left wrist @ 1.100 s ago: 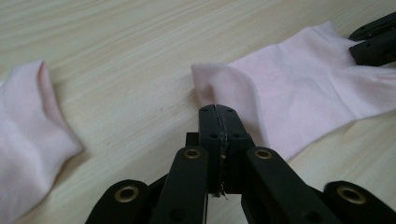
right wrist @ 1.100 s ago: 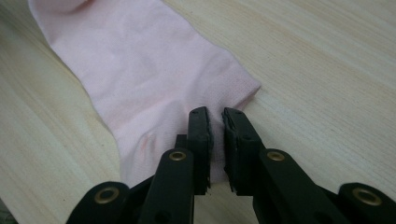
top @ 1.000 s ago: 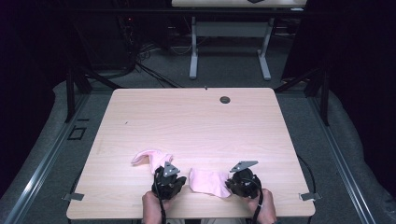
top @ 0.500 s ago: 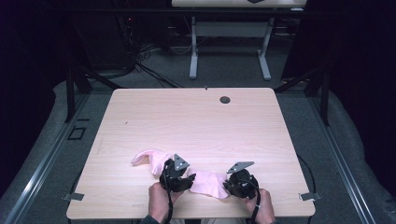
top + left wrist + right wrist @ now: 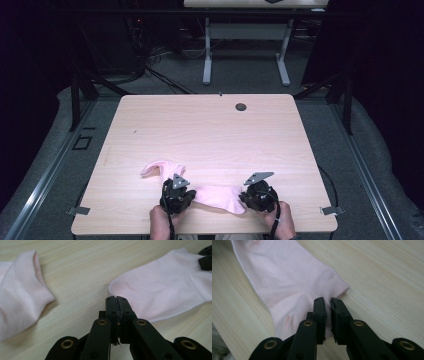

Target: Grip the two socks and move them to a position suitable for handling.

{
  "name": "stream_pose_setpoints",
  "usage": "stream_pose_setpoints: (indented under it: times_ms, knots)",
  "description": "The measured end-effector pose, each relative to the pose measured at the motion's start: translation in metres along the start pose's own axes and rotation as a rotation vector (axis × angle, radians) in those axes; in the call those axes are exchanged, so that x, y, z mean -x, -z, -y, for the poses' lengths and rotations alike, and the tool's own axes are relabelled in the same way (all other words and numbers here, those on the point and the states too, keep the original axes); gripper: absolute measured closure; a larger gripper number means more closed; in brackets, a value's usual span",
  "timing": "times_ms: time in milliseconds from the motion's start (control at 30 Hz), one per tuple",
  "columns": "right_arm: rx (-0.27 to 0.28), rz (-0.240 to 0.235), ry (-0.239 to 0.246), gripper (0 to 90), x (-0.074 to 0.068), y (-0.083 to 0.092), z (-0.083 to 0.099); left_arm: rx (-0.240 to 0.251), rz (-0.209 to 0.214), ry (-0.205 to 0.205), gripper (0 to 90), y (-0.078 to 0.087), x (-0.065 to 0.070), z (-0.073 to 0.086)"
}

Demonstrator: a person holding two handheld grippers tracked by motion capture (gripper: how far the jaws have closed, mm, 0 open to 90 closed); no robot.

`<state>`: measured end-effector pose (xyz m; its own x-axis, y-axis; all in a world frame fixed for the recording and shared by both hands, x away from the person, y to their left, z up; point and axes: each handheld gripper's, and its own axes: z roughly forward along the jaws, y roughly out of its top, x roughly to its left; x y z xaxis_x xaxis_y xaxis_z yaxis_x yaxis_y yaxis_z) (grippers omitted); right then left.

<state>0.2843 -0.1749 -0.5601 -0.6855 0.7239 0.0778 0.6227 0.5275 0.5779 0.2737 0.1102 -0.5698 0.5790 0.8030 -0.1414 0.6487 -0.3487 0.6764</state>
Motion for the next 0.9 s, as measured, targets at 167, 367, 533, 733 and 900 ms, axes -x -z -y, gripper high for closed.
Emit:
stream_pose_setpoints:
  times_ms: [167,367,533,733,900]
  knots:
    - [-0.019,-0.012,0.01,78.5,-0.001,-0.003,-0.001,0.014,0.018,0.027,82.9,0.009,-0.002,0.01]
    - [0.043,-0.026,-0.034,44.8,0.005,0.002,0.003,0.058,-0.006,0.022,42.1,0.028,-0.013,0.008]
    - [0.114,-0.024,-0.099,22.8,0.015,0.013,0.009,0.083,-0.064,0.027,34.9,0.039,-0.032,-0.001]
    - [0.149,-0.012,-0.134,15.2,0.021,0.022,0.011,0.043,-0.144,-0.005,32.1,0.036,-0.054,-0.018]
    - [0.133,-0.016,-0.132,15.4,0.023,0.024,0.014,0.024,-0.228,-0.021,27.1,0.032,-0.076,-0.036]
